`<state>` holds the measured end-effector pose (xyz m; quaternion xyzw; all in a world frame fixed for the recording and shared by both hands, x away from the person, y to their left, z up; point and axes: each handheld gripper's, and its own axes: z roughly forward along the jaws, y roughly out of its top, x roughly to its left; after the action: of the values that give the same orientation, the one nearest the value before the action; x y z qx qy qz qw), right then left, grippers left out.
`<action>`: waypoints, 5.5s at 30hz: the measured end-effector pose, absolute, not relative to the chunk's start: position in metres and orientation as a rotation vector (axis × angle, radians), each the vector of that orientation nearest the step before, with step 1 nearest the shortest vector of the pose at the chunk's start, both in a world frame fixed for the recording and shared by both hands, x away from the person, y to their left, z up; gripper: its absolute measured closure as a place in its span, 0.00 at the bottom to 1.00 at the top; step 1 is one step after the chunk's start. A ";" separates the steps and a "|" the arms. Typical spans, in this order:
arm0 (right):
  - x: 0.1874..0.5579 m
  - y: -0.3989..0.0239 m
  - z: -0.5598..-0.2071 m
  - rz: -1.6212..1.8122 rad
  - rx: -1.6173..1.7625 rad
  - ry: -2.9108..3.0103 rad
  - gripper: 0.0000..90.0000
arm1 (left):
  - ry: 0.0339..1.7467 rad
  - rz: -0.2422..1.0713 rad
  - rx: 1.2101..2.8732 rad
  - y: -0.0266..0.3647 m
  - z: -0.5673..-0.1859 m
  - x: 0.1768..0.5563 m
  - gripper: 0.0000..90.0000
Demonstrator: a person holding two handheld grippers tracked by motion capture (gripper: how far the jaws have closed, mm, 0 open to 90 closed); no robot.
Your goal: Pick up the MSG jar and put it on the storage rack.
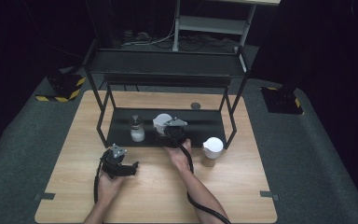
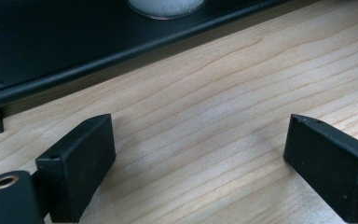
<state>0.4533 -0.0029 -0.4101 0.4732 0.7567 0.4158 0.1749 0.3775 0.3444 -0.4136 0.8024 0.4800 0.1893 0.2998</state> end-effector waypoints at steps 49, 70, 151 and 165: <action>0.413 -0.040 -0.384 1.234 1.357 2.096 0.14 | 1.269 0.502 2.133 0.345 -0.413 0.377 0.10; 0.381 -0.067 -0.379 1.327 1.281 2.166 0.14 | 1.272 0.502 2.131 0.344 -0.413 0.377 0.10; 0.347 -0.094 -0.436 1.141 1.214 2.391 0.15 | 1.309 0.516 2.121 0.342 -0.412 0.363 0.07; 0.345 -0.091 -0.435 1.116 1.208 2.386 0.15 | 1.308 0.516 2.121 0.342 -0.412 0.363 0.07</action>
<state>0.3451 -0.0906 -0.4351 0.4138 0.8173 0.3823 0.1213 0.3625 0.3419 -0.4123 0.7966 0.4914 0.1936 0.2939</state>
